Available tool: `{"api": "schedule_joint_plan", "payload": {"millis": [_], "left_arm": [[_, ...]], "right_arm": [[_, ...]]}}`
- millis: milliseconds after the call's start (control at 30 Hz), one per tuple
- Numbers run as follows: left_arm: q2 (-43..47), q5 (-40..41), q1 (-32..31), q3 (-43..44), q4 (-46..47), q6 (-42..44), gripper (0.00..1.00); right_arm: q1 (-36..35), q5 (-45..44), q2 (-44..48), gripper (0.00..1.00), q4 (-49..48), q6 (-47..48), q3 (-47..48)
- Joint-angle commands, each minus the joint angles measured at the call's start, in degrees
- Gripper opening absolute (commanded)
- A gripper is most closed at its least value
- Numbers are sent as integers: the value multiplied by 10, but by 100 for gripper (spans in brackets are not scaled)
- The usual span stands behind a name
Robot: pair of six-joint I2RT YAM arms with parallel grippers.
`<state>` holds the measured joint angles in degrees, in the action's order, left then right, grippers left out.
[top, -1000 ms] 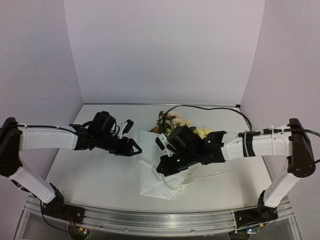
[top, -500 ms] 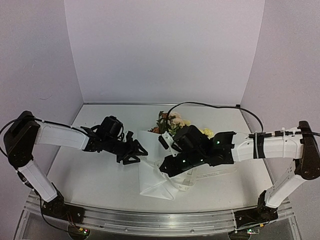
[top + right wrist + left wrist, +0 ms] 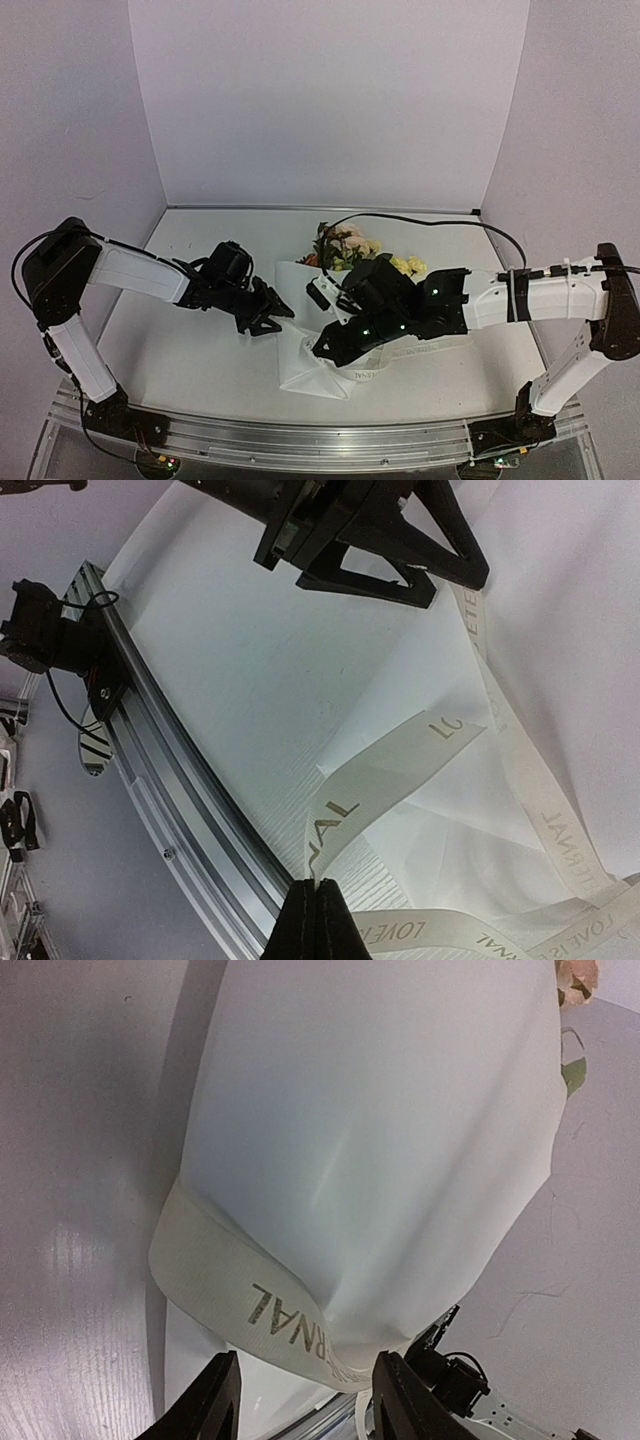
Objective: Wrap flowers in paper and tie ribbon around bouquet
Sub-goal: Cross the ribbon over the folded bouquet.
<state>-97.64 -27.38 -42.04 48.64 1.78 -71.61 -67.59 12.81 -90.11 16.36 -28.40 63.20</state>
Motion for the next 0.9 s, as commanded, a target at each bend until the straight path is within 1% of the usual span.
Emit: {"api": "schedule_joint_plan", "payload": {"millis": [0, 133, 233, 300, 533, 700, 800, 867], "left_arm": [[-19, 3, 0, 32, 5, -7, 46], [-32, -2, 0, 39, 8, -7, 38], [-41, -7, 0, 43, 8, -6, 30], [-45, -8, 0, 45, 8, -5, 24], [-45, -16, 1, 50, 12, 5, 8], [-33, -20, 2, 55, 19, 14, 0], [-25, -25, 4, 59, 20, 18, 0], [-22, -27, 4, 61, 19, 19, 0]], "right_arm": [[-4, 29, -21, 0, -11, 15, 17], [-4, 48, -38, 0, -12, 18, 21], [-4, 49, -52, 0, -12, 19, 26], [-4, 38, -57, 0, -11, 18, 30], [-4, -19, -72, 0, 6, 3, 44], [-5, -74, -75, 0, 20, 0, 54], [-4, -86, -67, 0, 19, 2, 59], [-4, -78, -80, 0, 25, 0, 68]]}}
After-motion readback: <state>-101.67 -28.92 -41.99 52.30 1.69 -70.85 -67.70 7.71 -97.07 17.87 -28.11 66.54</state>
